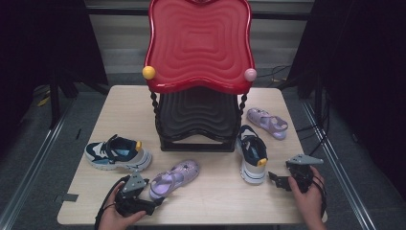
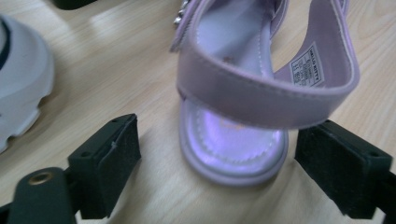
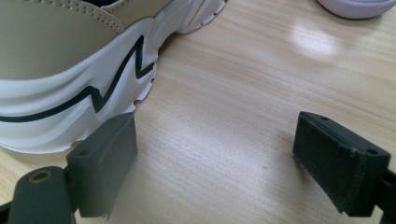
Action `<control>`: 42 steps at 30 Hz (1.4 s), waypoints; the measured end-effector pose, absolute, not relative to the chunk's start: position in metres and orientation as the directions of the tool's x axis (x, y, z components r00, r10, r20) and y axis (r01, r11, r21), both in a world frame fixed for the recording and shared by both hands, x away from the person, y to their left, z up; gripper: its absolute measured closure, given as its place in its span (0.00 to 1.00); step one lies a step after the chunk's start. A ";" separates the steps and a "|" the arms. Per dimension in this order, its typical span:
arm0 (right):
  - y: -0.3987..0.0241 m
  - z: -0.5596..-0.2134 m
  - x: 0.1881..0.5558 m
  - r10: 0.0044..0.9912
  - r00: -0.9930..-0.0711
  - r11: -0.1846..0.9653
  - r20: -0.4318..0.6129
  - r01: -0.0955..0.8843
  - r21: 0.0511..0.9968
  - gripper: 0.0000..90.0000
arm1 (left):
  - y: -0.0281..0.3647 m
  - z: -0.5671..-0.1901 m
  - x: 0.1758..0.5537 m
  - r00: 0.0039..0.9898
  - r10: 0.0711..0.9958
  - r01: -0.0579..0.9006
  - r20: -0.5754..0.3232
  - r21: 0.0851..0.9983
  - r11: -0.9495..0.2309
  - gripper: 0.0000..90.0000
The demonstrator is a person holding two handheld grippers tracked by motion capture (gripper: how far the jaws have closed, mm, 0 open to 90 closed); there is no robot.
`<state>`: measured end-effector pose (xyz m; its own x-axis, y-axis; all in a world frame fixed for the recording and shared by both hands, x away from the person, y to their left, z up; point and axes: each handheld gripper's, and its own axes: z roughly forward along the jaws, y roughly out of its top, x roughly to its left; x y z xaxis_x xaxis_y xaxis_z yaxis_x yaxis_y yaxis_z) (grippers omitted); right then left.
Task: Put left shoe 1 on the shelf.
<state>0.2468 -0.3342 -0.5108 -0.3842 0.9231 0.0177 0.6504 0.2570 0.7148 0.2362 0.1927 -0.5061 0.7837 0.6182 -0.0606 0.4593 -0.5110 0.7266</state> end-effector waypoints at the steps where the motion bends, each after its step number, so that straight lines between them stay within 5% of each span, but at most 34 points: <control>1: -0.334 -0.511 0.247 0.923 -0.384 0.256 0.018 0.650 0.715 0.15 | 0.191 -0.506 0.237 0.783 0.620 0.456 -0.053 0.727 -0.514 0.14; 22: -0.334 -0.511 0.247 0.923 -0.384 0.257 0.018 0.651 0.715 0.15 | 0.168 -0.508 0.246 0.764 0.645 0.465 -0.018 0.708 -0.532 0.06; 27: -0.334 -0.511 0.247 0.923 -0.385 0.258 0.016 0.649 0.716 0.15 | 0.166 -0.507 0.242 0.775 0.631 0.442 -0.022 0.732 -0.518 0.23; 42: -0.334 -0.511 0.247 0.923 -0.385 0.258 0.017 0.649 0.715 0.15 | 0.165 -0.506 0.242 0.789 0.614 0.423 -0.020 0.741 -0.521 0.34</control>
<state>0.2469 -0.3342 -0.5109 -0.3848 0.9229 0.0167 0.6495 0.2578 0.7153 0.2424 0.1652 -0.5059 0.7893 0.6137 -0.0195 0.4234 -0.5211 0.7411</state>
